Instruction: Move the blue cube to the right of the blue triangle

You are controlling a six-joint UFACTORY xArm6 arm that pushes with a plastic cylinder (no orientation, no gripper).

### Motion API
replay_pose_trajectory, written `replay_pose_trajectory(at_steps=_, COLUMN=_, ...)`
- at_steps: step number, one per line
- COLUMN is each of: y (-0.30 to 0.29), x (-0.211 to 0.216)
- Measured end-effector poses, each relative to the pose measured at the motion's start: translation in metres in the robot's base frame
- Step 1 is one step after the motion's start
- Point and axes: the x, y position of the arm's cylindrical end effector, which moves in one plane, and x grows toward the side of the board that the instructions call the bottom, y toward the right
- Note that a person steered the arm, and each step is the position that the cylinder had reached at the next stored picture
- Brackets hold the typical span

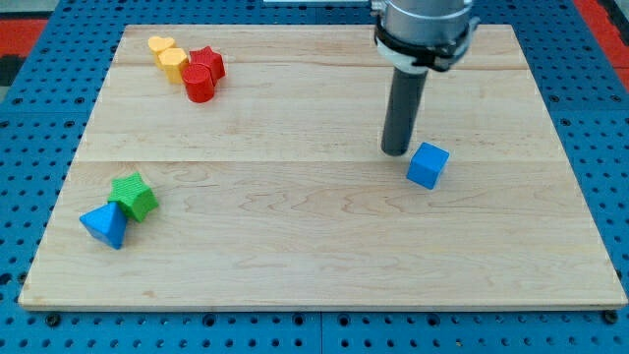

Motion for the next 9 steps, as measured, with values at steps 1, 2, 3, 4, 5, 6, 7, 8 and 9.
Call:
replay_pose_trajectory(at_steps=1, y=0.073, x=0.001)
replay_pose_trajectory(at_steps=2, y=-0.014, x=0.027)
replay_pose_trajectory(at_steps=3, y=-0.01, x=0.05)
replay_pose_trajectory(at_steps=4, y=0.052, x=0.05)
replay_pose_trajectory(at_steps=5, y=0.092, x=0.049)
replay_pose_trajectory(at_steps=6, y=0.142, x=0.058)
replay_pose_trajectory(at_steps=7, y=0.098, x=0.081)
replay_pose_trajectory(at_steps=8, y=0.051, x=0.092)
replay_pose_trajectory(at_steps=9, y=0.047, x=0.104)
